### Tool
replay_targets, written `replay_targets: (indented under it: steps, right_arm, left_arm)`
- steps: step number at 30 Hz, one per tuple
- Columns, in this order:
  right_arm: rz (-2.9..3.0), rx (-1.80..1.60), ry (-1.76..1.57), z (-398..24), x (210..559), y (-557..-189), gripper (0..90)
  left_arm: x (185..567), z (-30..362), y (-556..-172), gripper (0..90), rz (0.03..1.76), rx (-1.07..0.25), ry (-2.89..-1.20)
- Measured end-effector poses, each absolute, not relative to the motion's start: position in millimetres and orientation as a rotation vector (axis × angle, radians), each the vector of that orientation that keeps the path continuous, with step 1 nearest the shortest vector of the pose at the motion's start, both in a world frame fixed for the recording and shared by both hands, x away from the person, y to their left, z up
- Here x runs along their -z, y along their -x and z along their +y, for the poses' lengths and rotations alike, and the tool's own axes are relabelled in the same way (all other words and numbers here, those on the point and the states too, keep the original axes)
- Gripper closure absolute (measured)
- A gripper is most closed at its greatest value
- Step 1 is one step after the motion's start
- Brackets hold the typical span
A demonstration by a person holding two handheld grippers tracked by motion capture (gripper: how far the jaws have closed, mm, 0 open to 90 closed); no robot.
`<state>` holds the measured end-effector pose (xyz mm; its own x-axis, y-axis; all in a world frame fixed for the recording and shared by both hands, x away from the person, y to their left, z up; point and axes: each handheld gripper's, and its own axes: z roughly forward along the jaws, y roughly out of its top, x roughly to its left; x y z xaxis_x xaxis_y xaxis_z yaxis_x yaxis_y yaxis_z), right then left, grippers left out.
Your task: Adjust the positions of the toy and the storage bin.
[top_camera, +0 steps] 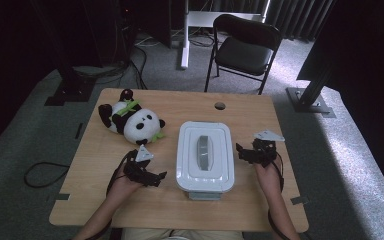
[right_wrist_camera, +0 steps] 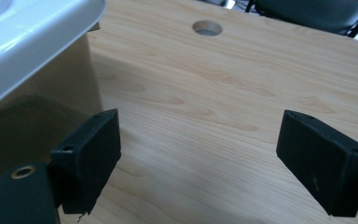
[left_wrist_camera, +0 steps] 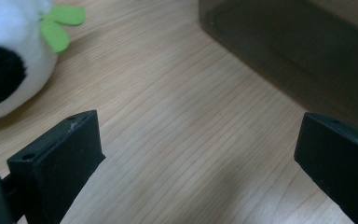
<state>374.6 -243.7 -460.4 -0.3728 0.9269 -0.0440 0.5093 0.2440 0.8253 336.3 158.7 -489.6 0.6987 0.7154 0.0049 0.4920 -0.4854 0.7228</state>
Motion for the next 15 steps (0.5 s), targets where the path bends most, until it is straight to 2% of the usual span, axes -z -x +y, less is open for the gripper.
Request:
replay_targets:
  steps: [15]
  right_arm:
    - [2.042,-0.962,-1.336,-228,476,-395,13.6]
  left_arm:
    - [487,130,-345,1.4,0.87,-0.377,-2.181]
